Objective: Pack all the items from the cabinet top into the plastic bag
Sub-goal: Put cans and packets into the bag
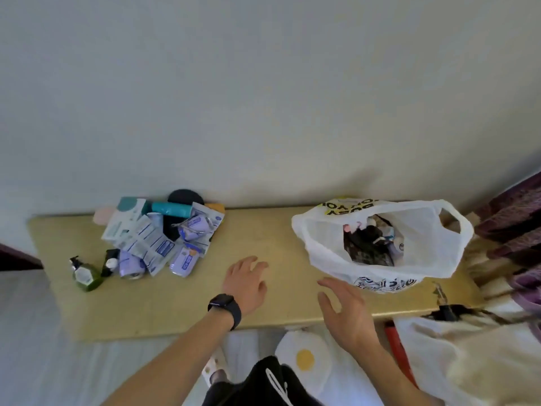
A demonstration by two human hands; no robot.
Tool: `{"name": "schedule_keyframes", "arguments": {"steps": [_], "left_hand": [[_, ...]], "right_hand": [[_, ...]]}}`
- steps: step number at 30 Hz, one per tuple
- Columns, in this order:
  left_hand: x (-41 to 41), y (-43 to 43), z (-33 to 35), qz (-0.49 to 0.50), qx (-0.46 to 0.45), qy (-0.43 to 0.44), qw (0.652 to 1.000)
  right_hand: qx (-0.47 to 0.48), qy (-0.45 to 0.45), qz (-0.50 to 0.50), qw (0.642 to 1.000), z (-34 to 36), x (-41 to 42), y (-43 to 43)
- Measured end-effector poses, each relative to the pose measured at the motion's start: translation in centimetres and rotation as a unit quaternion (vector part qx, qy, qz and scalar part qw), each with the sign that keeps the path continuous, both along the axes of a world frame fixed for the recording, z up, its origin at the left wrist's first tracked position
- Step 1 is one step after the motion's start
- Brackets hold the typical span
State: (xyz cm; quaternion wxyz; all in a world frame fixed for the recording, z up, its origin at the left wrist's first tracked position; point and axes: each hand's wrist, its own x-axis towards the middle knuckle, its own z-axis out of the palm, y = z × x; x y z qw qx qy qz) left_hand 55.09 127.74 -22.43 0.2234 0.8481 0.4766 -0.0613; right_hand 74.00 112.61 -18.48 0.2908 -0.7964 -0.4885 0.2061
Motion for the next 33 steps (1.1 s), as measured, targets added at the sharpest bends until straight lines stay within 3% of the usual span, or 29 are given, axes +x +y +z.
{"name": "schedule_keyframes", "arguments": {"steps": [3,7,14,18,22,26,29,33], "left_hand": [[-7.4,-0.3,-3.2,0.078,-0.111,0.08,0.988],[-16.4,-0.7,-5.9,0.162,-0.234,0.145,0.948],[-25.7,1.0,-8.3,0.228,-0.247,0.148,0.93],[-27.9,0.8,-9.5,0.229,-0.264,0.129,0.928],[-28.4,0.2,-10.1,0.225,-0.257,0.117,0.932],[-29.1,0.4,-10.2,0.231,-0.26,0.098,0.932],[-29.3,2.1,-9.7,0.228,-0.254,0.067,0.938],[-27.7,7.4,-7.9,0.245,-0.226,-0.02,0.942]], "right_hand": [[-0.082,0.022,0.086,0.993,-2.0,-5.2,1.2],[-0.192,0.015,0.219,0.957,-4.5,-10.8,4.6],[-0.292,-0.079,0.352,0.886,-5.8,-17.8,15.5],[-0.289,-0.182,0.418,0.842,-7.2,-22.0,22.5],[-0.252,-0.249,0.448,0.821,-9.0,-25.9,27.7],[-0.201,-0.356,0.515,0.753,-11.6,-27.5,28.3],[-0.187,-0.409,0.48,0.753,-13.1,-27.5,26.8],[-0.234,-0.388,0.389,0.802,-13.8,-27.0,23.8]]}}
